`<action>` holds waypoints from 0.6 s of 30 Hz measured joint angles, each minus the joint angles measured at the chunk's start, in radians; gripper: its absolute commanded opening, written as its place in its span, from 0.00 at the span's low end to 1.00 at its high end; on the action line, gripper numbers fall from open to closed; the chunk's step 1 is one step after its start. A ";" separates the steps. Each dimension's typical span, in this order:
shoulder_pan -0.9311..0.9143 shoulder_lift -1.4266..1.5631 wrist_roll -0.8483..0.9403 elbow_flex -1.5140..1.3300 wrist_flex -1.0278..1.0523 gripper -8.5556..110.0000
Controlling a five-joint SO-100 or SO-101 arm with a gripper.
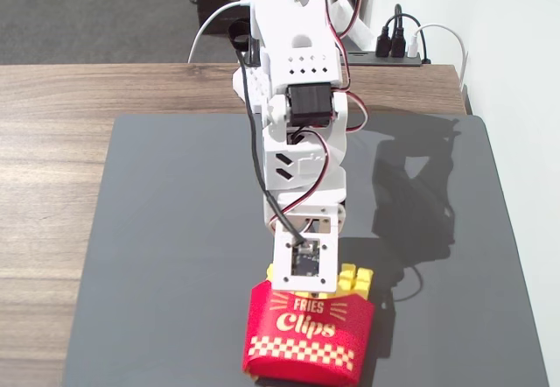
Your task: Grab a fry
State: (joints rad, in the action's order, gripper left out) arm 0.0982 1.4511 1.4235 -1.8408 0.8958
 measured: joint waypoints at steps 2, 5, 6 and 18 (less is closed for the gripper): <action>0.002 0.026 0.000 -0.021 0.002 0.08; 0.006 0.091 0.000 -0.078 0.002 0.08; 0.009 0.117 0.000 -0.104 0.000 0.08; 0.014 0.454 -0.012 -0.456 0.002 0.08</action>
State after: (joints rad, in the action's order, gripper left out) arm 0.1120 1.9052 1.4113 -2.2964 0.8974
